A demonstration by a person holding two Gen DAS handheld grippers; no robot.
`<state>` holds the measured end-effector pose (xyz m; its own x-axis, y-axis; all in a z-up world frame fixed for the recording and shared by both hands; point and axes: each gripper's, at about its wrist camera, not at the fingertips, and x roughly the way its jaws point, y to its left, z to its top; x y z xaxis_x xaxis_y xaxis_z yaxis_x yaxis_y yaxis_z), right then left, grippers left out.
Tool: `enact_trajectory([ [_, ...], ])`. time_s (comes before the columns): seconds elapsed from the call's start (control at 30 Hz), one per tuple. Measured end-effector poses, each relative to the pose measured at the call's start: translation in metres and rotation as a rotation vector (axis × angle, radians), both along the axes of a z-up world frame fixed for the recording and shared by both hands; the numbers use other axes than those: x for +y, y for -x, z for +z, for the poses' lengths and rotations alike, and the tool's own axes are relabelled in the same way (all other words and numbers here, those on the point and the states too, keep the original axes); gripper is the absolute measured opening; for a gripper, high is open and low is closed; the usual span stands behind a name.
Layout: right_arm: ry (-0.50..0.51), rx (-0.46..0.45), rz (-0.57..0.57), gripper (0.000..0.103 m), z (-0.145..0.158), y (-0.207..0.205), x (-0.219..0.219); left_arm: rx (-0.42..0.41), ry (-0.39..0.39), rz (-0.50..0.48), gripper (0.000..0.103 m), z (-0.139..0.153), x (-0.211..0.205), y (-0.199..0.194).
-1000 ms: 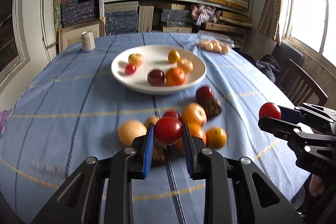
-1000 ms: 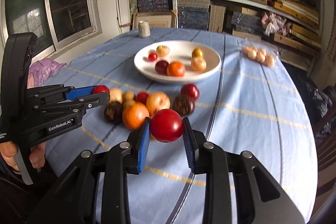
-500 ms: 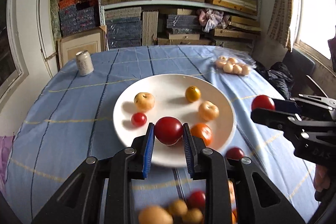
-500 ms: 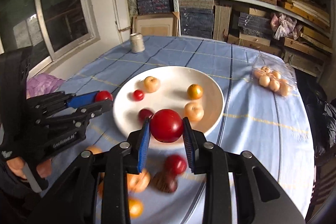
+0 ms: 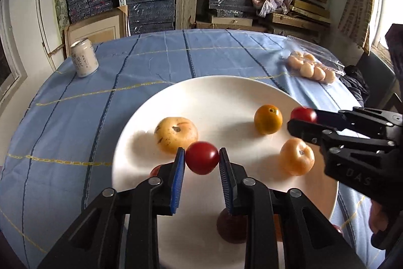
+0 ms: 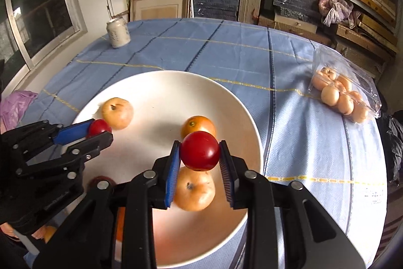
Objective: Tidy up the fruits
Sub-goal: 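Carry both tomatoes over the white plate and open both tools, then return to the cluster and grasp the yellow-orange tomato with the right tool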
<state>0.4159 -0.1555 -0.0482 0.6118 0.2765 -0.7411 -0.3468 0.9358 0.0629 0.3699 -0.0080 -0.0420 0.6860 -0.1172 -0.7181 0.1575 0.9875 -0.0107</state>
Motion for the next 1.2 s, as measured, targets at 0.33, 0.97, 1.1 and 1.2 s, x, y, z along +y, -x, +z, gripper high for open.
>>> enact_trajectory([
  [0.33, -0.020, -0.050, 0.018, 0.034, 0.023, 0.038, -0.012, -0.051, 0.015, 0.023, 0.074, 0.026, 0.009, 0.031],
  [0.97, -0.049, -0.046, 0.129, 0.071, -0.009, 0.274, -0.016, -0.054, 0.025, -0.013, 0.098, 0.012, 0.036, 0.208],
  [1.1, -0.029, -0.034, 0.128, 0.067, -0.027, 0.282, -0.010, -0.023, 0.020, 0.008, 0.098, -0.005, 0.040, 0.230],
  [1.2, -0.012, -0.019, 0.131, 0.060, -0.036, 0.278, -0.003, -0.001, 0.032, 0.026, 0.098, -0.012, 0.044, 0.240],
])
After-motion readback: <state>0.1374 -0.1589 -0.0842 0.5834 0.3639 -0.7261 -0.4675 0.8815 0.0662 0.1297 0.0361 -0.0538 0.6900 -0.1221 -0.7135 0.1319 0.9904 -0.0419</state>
